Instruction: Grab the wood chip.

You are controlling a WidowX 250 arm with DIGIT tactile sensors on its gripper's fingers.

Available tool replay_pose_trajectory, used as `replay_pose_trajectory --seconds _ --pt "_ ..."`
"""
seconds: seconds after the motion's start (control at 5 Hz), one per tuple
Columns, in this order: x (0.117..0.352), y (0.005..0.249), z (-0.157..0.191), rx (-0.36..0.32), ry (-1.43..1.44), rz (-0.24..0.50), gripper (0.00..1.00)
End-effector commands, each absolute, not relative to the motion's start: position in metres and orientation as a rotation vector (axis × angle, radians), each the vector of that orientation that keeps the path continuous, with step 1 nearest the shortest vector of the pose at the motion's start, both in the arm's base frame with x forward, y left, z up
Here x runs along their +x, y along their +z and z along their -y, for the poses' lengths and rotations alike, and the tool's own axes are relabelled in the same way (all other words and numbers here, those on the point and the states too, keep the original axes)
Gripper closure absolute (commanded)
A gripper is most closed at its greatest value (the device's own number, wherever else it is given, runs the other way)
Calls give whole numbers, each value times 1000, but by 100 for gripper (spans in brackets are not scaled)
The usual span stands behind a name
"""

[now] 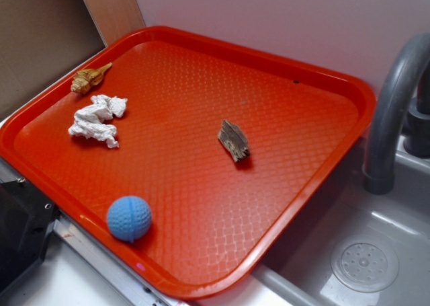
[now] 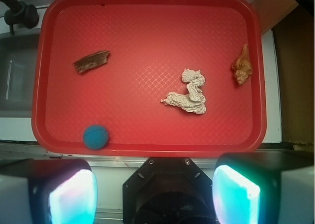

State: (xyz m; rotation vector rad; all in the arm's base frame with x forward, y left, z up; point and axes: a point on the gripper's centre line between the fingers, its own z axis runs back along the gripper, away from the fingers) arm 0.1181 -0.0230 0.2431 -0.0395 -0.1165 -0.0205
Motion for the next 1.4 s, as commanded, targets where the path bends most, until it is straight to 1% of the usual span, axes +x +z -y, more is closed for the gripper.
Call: replay_pose_trajectory --seconds 0.0,0.2,0.4,0.6,0.8,1.0,1.2 --pt "118 243 23 -39 -21 116 0" --pt "134 234 29 -20 229 141 0" --pt "150 220 37 -42 480 178 0" --pt "173 205 55 -76 676 196 0" --pt "201 177 79 -156 792 166 0" --pt "227 145 100 -114 860 162 0" --pt "248 113 120 -90 855 137 0"
